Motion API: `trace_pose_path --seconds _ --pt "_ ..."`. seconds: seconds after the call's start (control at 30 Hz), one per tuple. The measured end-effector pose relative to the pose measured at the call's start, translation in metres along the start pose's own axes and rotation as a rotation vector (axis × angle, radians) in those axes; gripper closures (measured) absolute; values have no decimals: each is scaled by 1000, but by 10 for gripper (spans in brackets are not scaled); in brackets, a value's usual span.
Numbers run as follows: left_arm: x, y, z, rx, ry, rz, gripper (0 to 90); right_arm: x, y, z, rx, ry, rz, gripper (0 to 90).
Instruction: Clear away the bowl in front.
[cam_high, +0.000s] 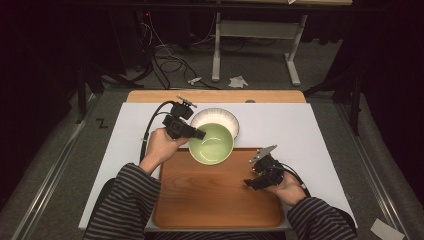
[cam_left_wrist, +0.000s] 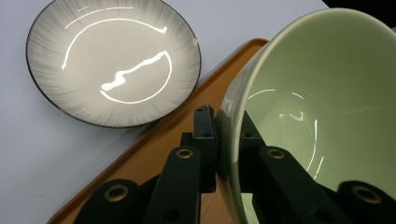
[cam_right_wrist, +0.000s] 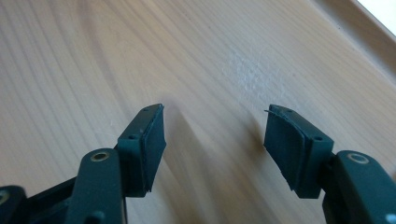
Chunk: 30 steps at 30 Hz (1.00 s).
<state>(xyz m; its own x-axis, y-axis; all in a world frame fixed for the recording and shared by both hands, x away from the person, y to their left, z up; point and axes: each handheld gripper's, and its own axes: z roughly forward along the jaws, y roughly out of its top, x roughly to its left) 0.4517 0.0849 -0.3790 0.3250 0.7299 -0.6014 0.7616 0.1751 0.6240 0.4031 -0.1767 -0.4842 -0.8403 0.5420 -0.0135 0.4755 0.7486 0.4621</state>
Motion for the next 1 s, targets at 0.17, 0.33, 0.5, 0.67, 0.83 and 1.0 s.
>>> trace_pose_path --seconds 0.17,0.33,0.5,0.67,0.83,1.0 --pt "-1 -5 -6 4 -6 7 836 0 0 0 2 3 4 400" --pt "0 -10 -9 12 -13 13 836 0 0 0 -1 1 2 400" --pt "0 -15 -11 17 -20 11 836 0 0 0 2 4 7 400" --pt "0 -21 -11 30 -29 4 836 0 0 0 -1 1 2 400" --pt "-1 -27 -11 46 -34 10 836 0 0 1 3 5 1 400" --pt "0 -31 -8 59 -34 9 836 0 0 0 -2 1 1 400"
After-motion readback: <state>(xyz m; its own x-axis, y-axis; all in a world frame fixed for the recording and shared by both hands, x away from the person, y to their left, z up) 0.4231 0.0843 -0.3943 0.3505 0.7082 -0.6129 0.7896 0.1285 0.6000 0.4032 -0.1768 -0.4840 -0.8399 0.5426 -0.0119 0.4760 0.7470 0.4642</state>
